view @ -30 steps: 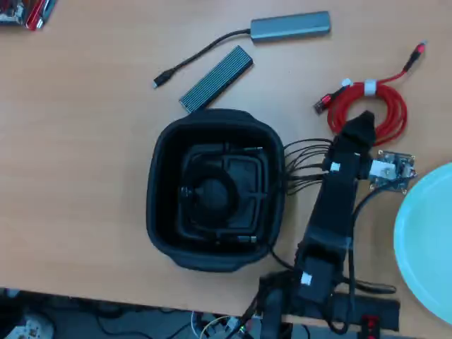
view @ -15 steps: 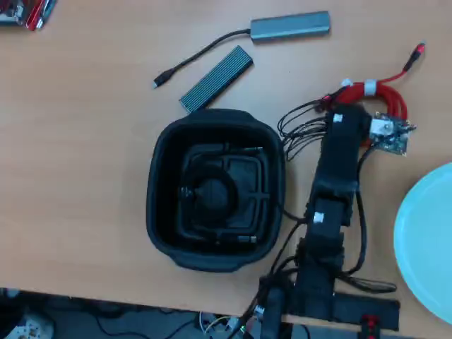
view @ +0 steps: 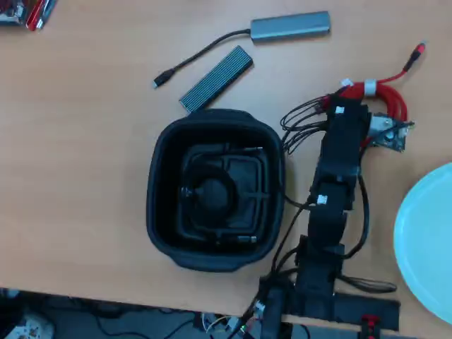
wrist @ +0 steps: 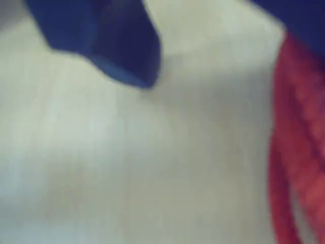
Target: Put a black charging cable in a black bowl and put a red charging cable in a green bowl
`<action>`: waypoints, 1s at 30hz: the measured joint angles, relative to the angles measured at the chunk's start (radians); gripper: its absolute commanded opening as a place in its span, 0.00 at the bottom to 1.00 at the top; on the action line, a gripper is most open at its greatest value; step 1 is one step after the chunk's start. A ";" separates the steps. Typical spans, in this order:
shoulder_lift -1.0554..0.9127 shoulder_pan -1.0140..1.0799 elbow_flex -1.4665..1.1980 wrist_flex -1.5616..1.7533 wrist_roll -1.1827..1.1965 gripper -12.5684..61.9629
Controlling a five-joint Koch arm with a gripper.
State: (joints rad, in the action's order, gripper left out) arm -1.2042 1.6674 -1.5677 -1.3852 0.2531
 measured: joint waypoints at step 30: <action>-0.063 0.069 0.072 0.066 0.009 0.07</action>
State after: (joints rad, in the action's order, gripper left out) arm -1.2671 1.7365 -1.4956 -1.3192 0.2623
